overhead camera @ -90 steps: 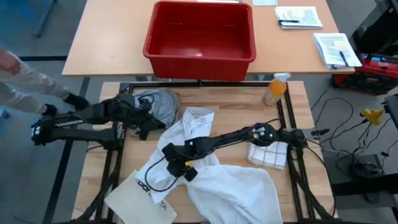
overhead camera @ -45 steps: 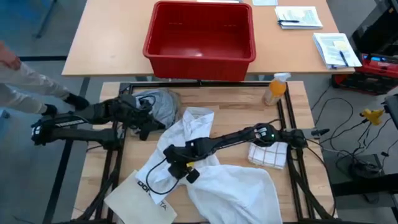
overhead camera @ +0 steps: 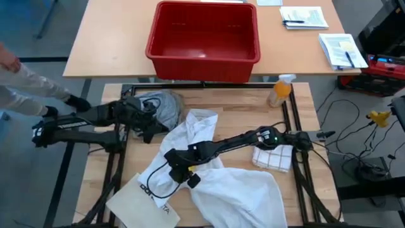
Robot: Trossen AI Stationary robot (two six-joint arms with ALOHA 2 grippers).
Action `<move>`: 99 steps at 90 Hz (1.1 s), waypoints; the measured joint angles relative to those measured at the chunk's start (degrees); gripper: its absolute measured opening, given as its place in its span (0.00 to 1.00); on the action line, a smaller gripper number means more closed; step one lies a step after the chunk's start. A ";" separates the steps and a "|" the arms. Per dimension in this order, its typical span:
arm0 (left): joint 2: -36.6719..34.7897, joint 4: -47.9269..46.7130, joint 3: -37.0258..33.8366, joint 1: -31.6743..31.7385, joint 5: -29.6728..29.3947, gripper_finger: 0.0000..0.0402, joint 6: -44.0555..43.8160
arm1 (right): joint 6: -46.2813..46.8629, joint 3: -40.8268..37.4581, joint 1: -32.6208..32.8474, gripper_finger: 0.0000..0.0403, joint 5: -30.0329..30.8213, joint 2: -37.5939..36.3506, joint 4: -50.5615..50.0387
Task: Fold laundry
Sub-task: Fold the white long sleeve shirt
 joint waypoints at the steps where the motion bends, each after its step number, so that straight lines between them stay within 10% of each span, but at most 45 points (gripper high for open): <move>1: 0.02 0.00 0.00 0.00 0.00 0.00 0.00 | 0.01 -0.02 0.02 0.35 0.01 0.01 -0.06; 35: 0.13 -0.01 0.00 0.00 0.04 0.00 0.22 | 0.89 -0.25 -0.75 0.02 0.17 0.28 0.06; 99: 0.23 0.21 -1.22 0.02 0.13 0.00 -0.59 | -2.24 5.24 -2.13 0.00 -2.46 0.47 7.14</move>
